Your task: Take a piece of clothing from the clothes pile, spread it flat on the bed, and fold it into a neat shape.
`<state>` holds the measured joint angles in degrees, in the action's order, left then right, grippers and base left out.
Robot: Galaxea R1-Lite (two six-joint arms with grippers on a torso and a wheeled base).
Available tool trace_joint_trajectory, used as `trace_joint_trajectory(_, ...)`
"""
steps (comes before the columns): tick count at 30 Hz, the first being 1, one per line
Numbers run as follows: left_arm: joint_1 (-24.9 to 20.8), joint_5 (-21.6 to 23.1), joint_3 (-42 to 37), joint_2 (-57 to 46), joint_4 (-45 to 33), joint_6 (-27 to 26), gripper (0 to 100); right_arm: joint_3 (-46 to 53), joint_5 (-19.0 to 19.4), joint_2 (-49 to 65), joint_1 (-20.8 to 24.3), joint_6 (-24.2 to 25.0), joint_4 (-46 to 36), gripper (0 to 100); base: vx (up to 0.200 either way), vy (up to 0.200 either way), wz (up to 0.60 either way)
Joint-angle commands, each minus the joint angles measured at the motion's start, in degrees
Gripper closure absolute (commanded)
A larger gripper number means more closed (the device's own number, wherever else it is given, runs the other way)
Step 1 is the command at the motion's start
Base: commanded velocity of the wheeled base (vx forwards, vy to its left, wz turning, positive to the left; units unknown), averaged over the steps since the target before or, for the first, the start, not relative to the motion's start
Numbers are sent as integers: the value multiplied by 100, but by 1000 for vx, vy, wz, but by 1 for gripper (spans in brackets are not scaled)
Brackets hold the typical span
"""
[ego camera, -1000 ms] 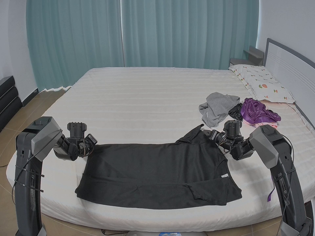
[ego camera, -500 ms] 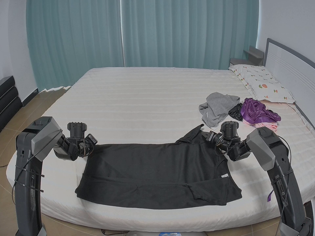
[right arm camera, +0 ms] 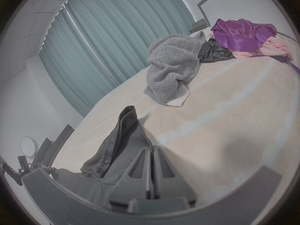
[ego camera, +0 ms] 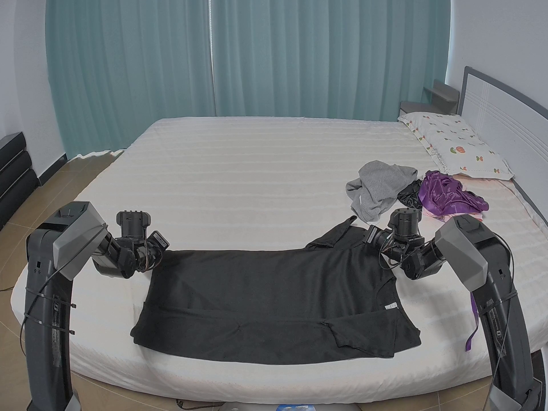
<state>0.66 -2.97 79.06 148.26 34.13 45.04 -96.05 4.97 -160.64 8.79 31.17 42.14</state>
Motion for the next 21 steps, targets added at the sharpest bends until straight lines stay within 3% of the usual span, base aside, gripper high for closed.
trace_joint_trajectory(1,4,-37,-31,-175,-3,4,100,253,4,305,-18,91,84,100,0,0,0)
trace_joint_trajectory(4,13,-72,-118,-298,6,4,100,499,4,463,-18,328,321,100,0,0,0)
trace_joint_trajectory(21,75,-98,-532,-834,252,-4,100,1458,74,1087,-237,495,1024,100,0,0,0)
